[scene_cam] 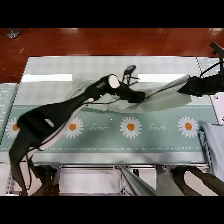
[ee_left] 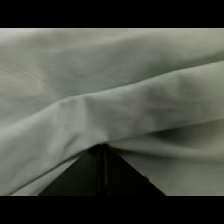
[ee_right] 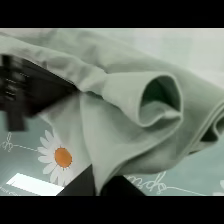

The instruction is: Fold the shirts.

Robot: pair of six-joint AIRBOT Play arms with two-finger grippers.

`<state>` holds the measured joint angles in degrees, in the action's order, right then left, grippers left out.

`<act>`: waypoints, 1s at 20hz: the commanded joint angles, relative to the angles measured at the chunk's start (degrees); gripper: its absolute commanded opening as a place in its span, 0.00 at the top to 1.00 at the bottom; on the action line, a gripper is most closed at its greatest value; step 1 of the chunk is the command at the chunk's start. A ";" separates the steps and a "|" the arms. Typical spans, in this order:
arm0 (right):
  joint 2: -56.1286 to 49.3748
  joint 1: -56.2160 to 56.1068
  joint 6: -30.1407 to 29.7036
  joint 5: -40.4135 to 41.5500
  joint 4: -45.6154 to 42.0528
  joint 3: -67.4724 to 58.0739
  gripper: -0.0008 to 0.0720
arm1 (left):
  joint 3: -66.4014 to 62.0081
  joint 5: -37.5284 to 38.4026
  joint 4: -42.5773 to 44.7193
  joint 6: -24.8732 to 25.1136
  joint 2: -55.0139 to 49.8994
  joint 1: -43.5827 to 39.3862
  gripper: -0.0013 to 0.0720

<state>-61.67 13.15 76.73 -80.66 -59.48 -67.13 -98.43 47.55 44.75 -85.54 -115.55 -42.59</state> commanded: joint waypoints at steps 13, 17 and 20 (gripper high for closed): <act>-0.72 -21.51 8.41 9.88 4.02 -0.94 0.96 | -13.44 26.80 12.66 -6.29 9.09 27.30 0.96; -13.62 -31.21 9.86 12.26 5.66 -12.13 0.96 | -1.05 25.73 16.46 0.35 26.51 39.39 0.96; -25.92 -35.69 10.14 12.15 9.68 -24.39 0.96 | 25.77 13.42 16.79 2.82 46.42 42.16 0.96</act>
<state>-77.84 -17.65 85.86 -69.38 -52.93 -82.15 -91.02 69.30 59.29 -85.97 -84.64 -5.19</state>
